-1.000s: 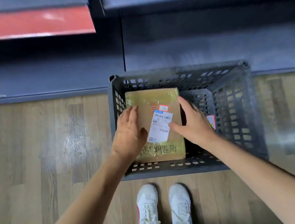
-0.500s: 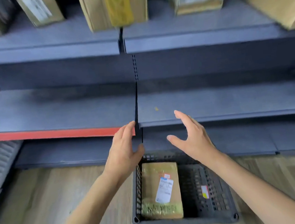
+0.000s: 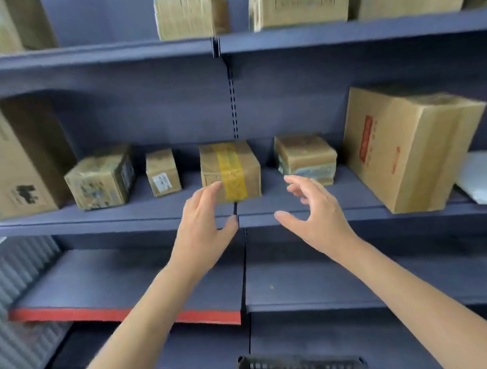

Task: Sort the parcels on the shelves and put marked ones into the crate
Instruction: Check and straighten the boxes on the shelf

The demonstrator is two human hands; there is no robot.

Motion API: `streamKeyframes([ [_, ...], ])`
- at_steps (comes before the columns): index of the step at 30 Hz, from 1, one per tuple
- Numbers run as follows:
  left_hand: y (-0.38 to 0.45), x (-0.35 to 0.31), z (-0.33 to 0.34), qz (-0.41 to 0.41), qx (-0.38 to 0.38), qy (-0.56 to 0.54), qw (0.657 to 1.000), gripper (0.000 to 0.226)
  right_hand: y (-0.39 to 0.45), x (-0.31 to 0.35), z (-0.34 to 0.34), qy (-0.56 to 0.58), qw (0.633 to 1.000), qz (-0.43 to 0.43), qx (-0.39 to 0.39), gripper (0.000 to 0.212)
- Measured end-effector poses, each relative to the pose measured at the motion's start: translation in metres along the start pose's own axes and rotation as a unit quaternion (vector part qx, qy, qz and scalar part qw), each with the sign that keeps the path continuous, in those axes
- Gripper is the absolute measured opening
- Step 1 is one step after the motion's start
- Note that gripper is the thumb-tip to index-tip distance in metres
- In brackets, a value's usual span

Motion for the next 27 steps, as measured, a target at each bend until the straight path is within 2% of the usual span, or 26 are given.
streamKeyframes([
  [4, 0.03, -0.017, -0.049, 0.018, -0.051, 0.01, 0.999, 0.057, 0.03, 0.048, -0.022, -0.001, 0.998, -0.058, -0.039, 0.057],
  [13, 0.073, -0.043, -0.126, 0.056, -0.118, 0.026, 0.991, 0.055, 0.078, 0.126, -0.061, 0.005, 0.987, -0.144, -0.072, 0.055],
  [20, 0.103, -0.053, -0.166, 0.079, -0.15, 0.046, 0.984, 0.054, 0.112, 0.165, -0.073, 0.028, 0.98, -0.172, -0.096, 0.052],
  [27, 0.108, -0.019, -0.19, 0.074, -0.145, 0.046, 0.986, 0.054, 0.126, 0.186, -0.052, 0.025, 0.982, -0.158, -0.097, 0.052],
])
Point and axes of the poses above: each hand's wrist, its own y-axis towards the middle knuckle, its own z-axis out of the palm, x = y × z, the point moved 3 cm from there along y, towards the middle knuckle, and after that the axes turned 11 degrees about y, right-handed, at the moved point
